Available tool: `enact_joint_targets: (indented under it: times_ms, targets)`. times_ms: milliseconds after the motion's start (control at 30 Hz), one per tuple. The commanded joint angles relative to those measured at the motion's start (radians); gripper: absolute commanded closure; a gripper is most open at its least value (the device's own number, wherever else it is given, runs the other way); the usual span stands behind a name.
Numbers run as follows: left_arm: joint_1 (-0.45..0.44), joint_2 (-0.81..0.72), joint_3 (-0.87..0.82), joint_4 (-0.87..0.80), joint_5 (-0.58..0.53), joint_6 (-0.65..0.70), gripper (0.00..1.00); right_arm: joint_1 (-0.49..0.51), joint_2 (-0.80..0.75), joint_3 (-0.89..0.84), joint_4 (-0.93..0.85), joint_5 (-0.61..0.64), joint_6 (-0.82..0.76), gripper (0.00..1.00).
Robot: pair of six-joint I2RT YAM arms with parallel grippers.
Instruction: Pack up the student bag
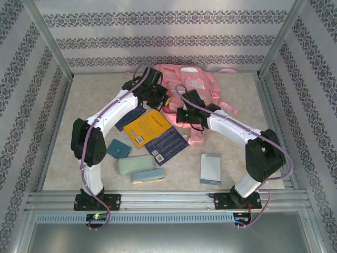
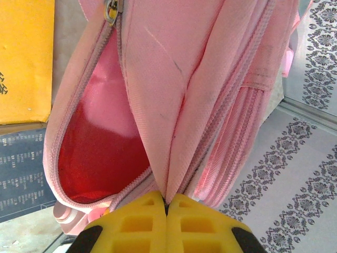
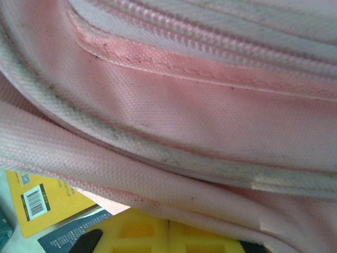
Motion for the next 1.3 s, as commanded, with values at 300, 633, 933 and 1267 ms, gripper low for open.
enact_joint_targets:
  times_ms: [300, 633, 933, 1267]
  targets:
    - [0.010, -0.067, 0.016, 0.054, 0.036, -0.029, 1.00, 0.023, 0.039, -0.044, -0.024, 0.049, 0.026, 0.85]
    - [0.011, -0.075, 0.010, 0.060, 0.032, -0.029, 1.00, 0.040, 0.053, -0.062, -0.018, 0.044, 0.035, 0.83]
    - [0.022, -0.093, -0.026, 0.056, 0.023, -0.020, 1.00, 0.027, 0.009, -0.045, -0.031, 0.060, 0.005, 1.00]
    - [0.071, -0.101, -0.038, 0.001, -0.004, 0.096, 1.00, -0.019, -0.090, -0.023, -0.110, -0.032, -0.077, 1.00]
